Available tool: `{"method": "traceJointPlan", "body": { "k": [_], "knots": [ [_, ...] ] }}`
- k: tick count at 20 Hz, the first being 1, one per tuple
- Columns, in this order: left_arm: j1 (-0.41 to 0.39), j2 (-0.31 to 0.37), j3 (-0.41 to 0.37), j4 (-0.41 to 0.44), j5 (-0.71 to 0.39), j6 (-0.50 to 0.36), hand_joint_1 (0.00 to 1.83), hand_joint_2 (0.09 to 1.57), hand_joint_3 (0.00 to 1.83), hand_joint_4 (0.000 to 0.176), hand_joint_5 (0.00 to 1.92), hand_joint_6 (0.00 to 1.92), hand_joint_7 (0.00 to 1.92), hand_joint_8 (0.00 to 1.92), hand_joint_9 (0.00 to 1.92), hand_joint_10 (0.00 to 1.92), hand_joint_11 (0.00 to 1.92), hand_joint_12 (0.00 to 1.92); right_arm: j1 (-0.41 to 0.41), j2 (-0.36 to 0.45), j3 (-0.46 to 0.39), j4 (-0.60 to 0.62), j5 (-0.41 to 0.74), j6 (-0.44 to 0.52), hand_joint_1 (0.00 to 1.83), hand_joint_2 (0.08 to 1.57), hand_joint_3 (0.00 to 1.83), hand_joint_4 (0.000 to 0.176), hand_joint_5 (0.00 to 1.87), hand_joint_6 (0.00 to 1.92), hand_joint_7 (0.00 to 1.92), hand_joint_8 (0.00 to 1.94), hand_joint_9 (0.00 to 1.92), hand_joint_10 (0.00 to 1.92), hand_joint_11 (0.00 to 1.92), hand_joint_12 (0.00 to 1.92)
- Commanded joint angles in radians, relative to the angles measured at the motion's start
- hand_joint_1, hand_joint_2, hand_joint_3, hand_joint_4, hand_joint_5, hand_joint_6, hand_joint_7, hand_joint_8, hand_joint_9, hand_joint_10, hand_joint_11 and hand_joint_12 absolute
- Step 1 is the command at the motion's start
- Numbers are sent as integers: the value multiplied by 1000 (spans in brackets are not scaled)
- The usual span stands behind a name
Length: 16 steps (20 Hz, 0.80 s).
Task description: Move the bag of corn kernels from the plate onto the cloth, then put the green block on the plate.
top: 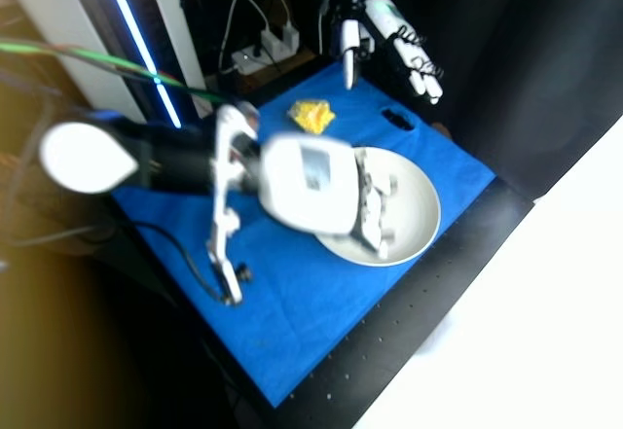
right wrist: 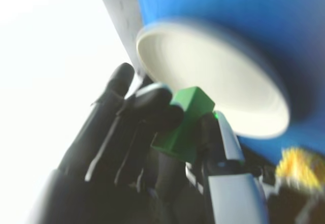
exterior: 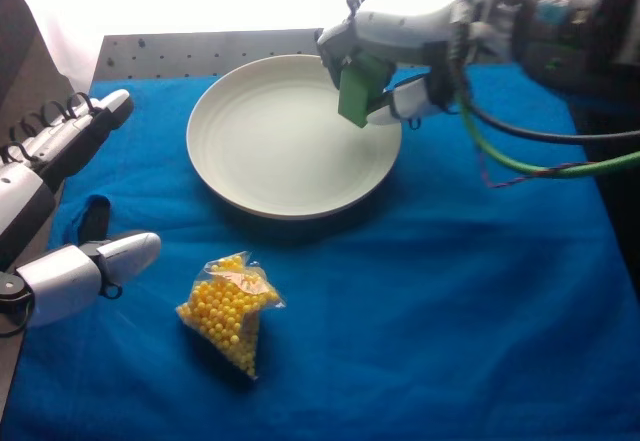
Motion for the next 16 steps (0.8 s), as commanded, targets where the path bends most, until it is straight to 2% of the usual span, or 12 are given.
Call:
{"method": "traceJointPlan", "body": {
  "k": [1,4,5,6,7,9,10,11,13,14,15,16],
  "knots": [
    [-9,-7,6,12,-113,-9,643,1176,2,89,0,0,0,0,35,4,0,381,18,-18,7,0,49,4,1171,1306,1,0,525,1446,772,1536,803,1201,733,1643],
    [-9,-14,11,8,-109,-13,699,1192,3,84,0,0,0,0,35,3,0,368,17,-56,31,-14,-2,3,1137,1306,2,0,555,1486,741,1512,678,1067,542,1611],
    [-9,-14,11,8,-110,-13,670,1187,0,83,0,0,0,0,39,4,0,355,17,-56,29,-14,-3,3,1087,1367,11,0,401,667,561,846,573,903,366,1572],
    [-9,-14,11,7,-111,-13,648,1185,0,80,0,0,0,0,45,5,0,361,17,-55,25,-15,-4,3,1061,1349,1,0,342,246,547,403,544,706,280,1548],
    [-9,-14,10,6,-112,-13,638,1186,0,80,0,0,0,0,40,3,0,334,17,-55,21,-15,-4,3,896,1268,0,0,186,61,334,119,280,393,55,1405],
    [-9,-15,9,5,-114,-13,662,1190,1,94,0,0,0,0,25,0,0,284,17,-55,11,-17,-3,3,753,1191,0,14,12,1,28,4,20,34,1,629],
    [-9,-15,9,5,-114,-13,682,1190,0,108,0,0,0,0,25,0,0,283,17,-55,2,-19,-3,3,750,1178,0,24,2,0,5,0,3,6,0,310],
    [-9,-14,8,5,-116,-13,694,1189,0,118,0,0,0,0,28,1,0,340,17,-54,-12,-25,1,3,682,1172,0,52,0,0,0,0,0,0,0,172],
    [-8,-12,6,3,-121,-13,695,1187,0,133,0,0,0,0,29,1,0,370,20,6,-56,-34,34,3,588,1149,0,66,0,0,0,0,0,0,22,17],
    [-8,-9,5,3,-119,-13,695,1186,0,139,0,0,0,0,29,1,0,374,22,43,-92,-37,49,3,551,1142,0,59,0,0,0,0,0,0,38,20],
    [-8,-6,3,3,-115,-13,676,1188,0,137,0,0,0,0,34,2,0,401,28,80,-129,-50,63,3,526,1111,0,86,0,0,0,0,0,0,7,3],
    [-8,-1,2,3,-113,-13,673,1188,0,132,0,0,0,0,35,3,0,408,43,129,-173,-67,82,3,518,1097,0,80,0,0,0,0,0,0,11,5]
  ]
}}
